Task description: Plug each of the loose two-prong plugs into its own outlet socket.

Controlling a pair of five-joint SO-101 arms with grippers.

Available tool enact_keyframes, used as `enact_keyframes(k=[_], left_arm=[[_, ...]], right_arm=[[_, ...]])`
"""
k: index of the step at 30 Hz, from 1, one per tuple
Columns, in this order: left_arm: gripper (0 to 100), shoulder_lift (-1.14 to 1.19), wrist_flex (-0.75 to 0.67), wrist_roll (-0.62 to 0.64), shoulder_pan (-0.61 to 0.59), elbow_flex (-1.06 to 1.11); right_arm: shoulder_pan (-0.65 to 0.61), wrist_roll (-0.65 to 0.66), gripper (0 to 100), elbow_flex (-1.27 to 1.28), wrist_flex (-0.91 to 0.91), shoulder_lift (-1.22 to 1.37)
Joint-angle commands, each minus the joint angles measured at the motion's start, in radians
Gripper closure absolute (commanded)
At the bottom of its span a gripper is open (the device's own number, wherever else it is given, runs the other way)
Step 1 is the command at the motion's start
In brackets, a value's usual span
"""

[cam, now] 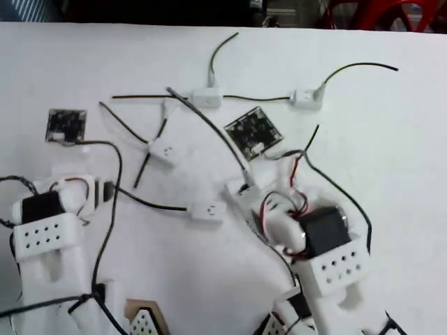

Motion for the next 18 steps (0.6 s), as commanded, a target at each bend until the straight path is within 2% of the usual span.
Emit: enact_keyframes(k=[1,9,18], left_arm=[[75,-0.039,0.066,0.040,0.122,-0.161],[75,-0.039,0.071,0.212,0.297,-0.230],[75,-0.039,0.078,0.242,0.565,-0.265]], right_arm=[[-0.130,-0.089,98.1,0.097,-0.162,-0.074],[-0.251,-0.215,98.1,0.325,-0.479,-0.113],[-0.303,-0.235,98.1,0.404,-0.588,-0.119]])
